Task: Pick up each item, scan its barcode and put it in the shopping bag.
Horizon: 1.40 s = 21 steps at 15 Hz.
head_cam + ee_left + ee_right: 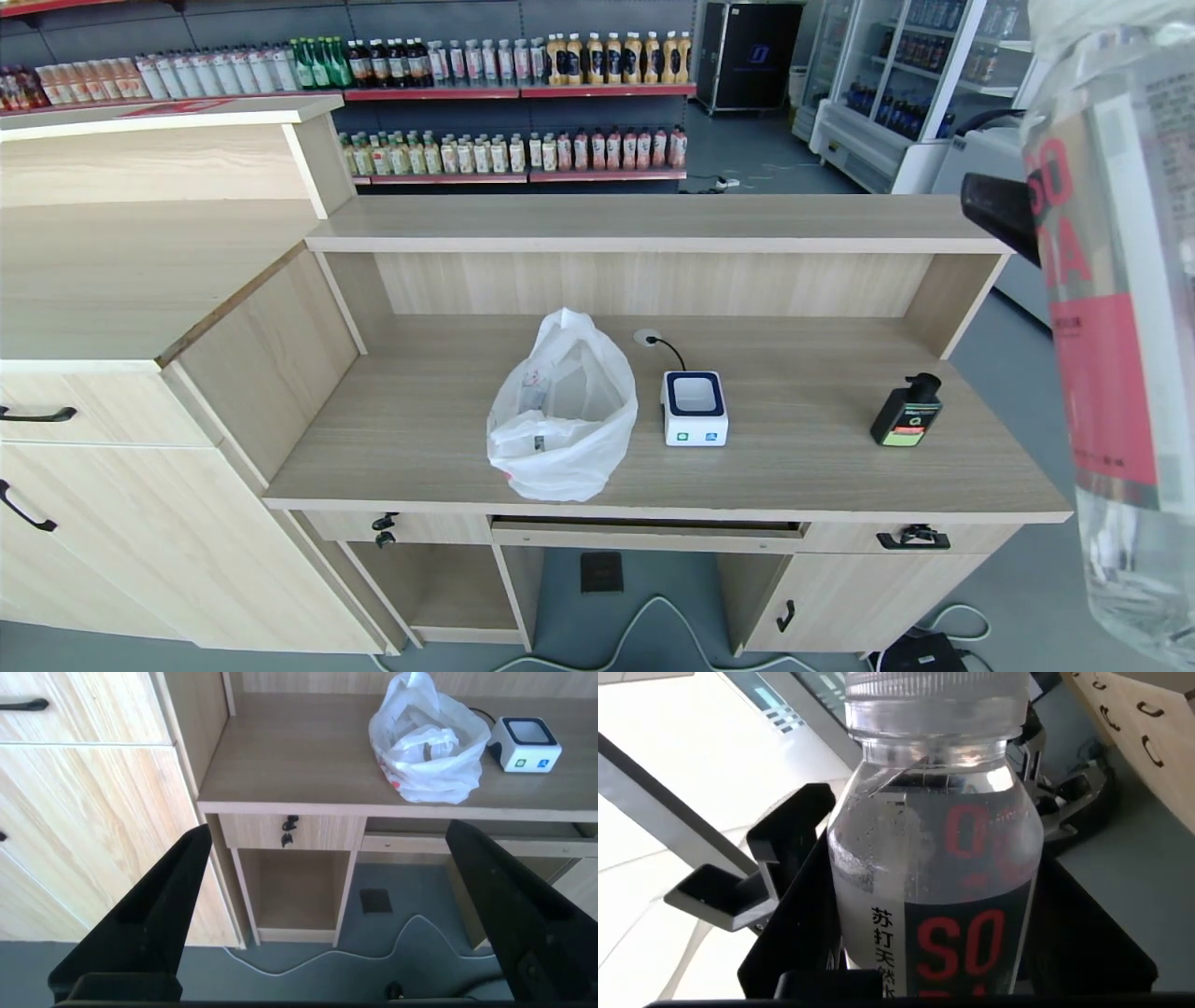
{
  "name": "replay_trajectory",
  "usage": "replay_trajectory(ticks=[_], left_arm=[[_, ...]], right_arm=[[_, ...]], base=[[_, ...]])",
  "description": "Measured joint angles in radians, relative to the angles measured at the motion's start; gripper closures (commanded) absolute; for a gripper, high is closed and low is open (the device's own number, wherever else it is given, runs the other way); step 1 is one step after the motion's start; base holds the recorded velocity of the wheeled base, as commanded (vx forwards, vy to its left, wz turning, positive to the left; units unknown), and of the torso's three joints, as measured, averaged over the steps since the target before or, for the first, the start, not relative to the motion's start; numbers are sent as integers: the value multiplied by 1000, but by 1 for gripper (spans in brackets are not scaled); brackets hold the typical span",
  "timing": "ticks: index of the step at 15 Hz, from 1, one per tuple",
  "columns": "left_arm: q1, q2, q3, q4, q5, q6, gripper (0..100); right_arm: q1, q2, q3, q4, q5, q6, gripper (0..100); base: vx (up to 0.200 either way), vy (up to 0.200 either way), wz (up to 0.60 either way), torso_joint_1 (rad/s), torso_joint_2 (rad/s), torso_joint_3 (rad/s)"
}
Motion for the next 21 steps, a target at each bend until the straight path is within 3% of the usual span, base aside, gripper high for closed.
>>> replay_trajectory(ticks=[21], left_arm=[[0, 0, 0, 0, 0, 0, 0]], right_arm=[[5, -23, 33, 0, 13, -1, 100]], base=[[0, 0, 0, 0, 0, 0]])
